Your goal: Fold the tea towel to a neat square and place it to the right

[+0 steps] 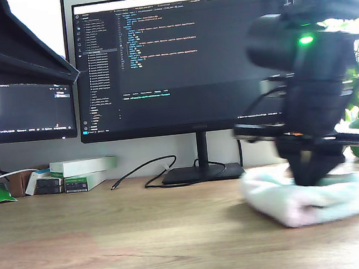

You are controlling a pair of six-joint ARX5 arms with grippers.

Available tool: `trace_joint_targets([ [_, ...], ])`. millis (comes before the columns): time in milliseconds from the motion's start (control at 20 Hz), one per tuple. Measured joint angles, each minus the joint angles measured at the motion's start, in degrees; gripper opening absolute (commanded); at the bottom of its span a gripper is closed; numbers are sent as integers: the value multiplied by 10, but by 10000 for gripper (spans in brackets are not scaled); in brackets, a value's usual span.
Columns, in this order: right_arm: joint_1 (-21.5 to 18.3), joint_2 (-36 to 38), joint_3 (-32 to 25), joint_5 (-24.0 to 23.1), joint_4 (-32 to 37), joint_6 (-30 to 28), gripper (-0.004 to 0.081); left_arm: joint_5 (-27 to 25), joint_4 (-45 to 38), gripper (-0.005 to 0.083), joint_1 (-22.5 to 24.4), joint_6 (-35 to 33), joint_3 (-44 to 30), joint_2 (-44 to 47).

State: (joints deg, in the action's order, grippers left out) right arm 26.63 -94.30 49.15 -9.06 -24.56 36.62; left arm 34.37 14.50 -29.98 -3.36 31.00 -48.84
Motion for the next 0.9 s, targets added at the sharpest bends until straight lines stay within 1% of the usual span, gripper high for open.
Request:
trace_joint_targets([
  [200,-6,52,-45,-9,-28,10,-10,1,-1,2,0,1,0,0],
  [450,-7,101,-80,-20,-79,15,-10,11,-2,2,0,2,0,0],
  [600,-8,128,-99,-29,-103,28,-10,17,-2,2,0,2,0,0],
  [750,-8,154,-120,-34,-110,43,-10,24,-2,2,0,2,0,0],
  [900,-8,169,-132,-35,-102,54,-10,26,-2,2,0,2,0,0],
])
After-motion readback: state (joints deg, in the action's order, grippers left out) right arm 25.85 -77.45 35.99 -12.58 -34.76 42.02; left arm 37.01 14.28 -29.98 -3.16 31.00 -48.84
